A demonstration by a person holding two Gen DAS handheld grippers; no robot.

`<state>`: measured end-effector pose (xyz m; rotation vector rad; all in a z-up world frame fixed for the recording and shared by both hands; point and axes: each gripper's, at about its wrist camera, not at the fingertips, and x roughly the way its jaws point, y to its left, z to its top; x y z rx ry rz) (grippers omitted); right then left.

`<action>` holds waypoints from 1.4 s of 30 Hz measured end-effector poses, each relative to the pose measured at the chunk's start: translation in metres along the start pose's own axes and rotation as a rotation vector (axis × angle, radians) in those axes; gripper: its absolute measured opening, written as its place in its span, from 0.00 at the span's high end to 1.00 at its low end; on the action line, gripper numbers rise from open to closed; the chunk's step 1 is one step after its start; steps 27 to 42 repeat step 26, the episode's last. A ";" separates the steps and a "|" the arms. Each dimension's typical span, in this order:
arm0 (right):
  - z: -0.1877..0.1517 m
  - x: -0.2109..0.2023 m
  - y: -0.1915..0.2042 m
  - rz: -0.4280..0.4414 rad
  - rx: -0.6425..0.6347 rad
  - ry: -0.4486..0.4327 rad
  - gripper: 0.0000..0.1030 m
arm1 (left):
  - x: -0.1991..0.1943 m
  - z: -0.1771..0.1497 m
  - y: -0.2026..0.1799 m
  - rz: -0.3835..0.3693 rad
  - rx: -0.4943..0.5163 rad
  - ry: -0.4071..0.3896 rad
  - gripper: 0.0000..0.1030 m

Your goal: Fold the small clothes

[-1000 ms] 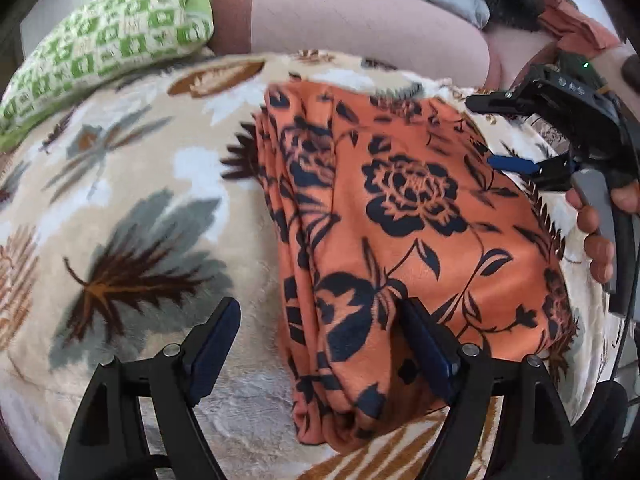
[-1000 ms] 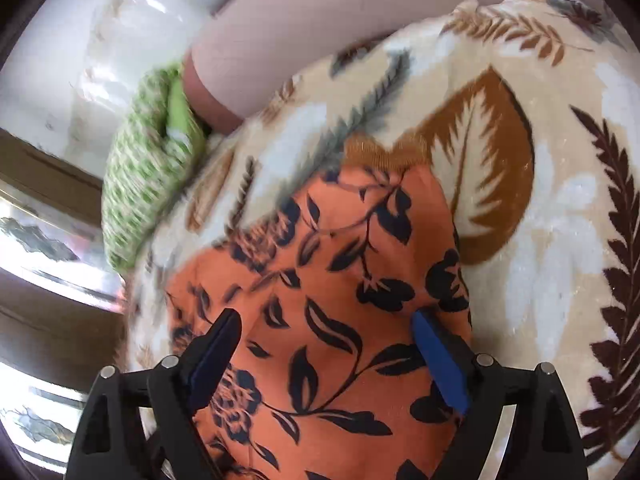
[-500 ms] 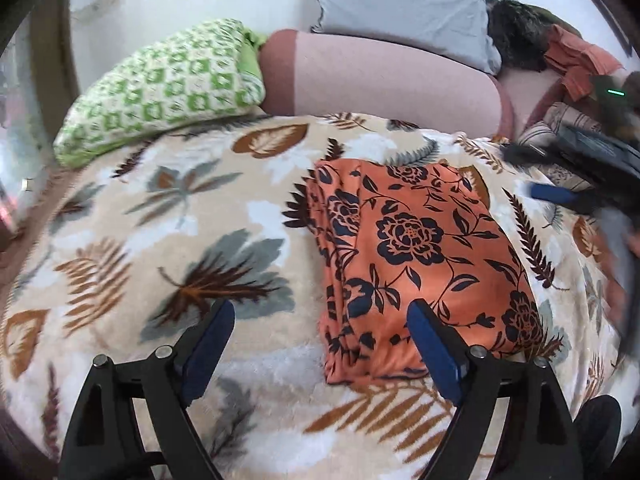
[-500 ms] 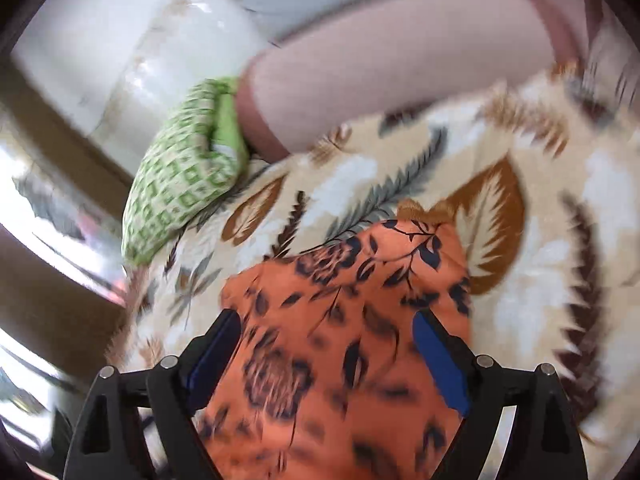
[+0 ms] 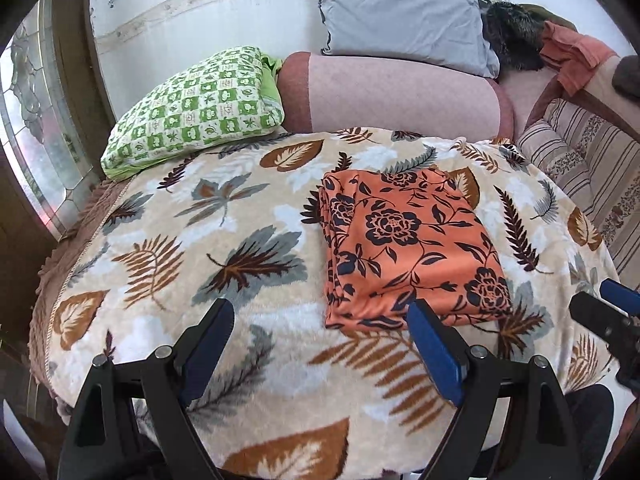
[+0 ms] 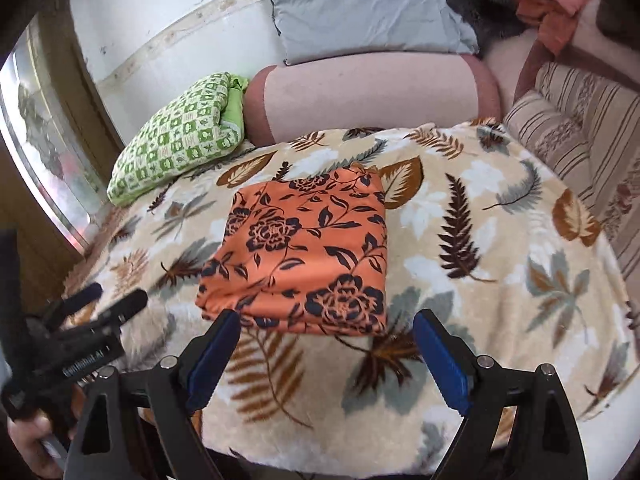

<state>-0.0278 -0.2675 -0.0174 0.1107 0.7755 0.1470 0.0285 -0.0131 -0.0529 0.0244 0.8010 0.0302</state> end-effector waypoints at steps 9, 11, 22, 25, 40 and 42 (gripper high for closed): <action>-0.001 -0.008 0.002 -0.028 -0.053 0.013 0.12 | -0.024 0.007 -0.007 -0.022 -0.010 -0.016 0.14; -0.001 -0.011 0.002 -0.035 -0.061 0.008 0.12 | -0.026 0.009 -0.011 -0.021 -0.005 -0.020 0.14; 0.001 -0.008 0.002 -0.018 -0.079 0.017 0.12 | -0.022 0.019 -0.022 -0.047 -0.002 -0.036 0.13; 0.000 -0.003 0.003 -0.016 -0.076 0.030 0.12 | -0.023 0.021 -0.024 -0.056 -0.009 -0.057 0.03; 0.002 -0.003 0.003 -0.016 -0.078 0.030 0.12 | -0.023 0.022 -0.025 -0.058 -0.002 -0.064 0.03; 0.002 -0.003 0.003 -0.016 -0.078 0.030 0.12 | -0.023 0.022 -0.025 -0.058 -0.002 -0.064 0.03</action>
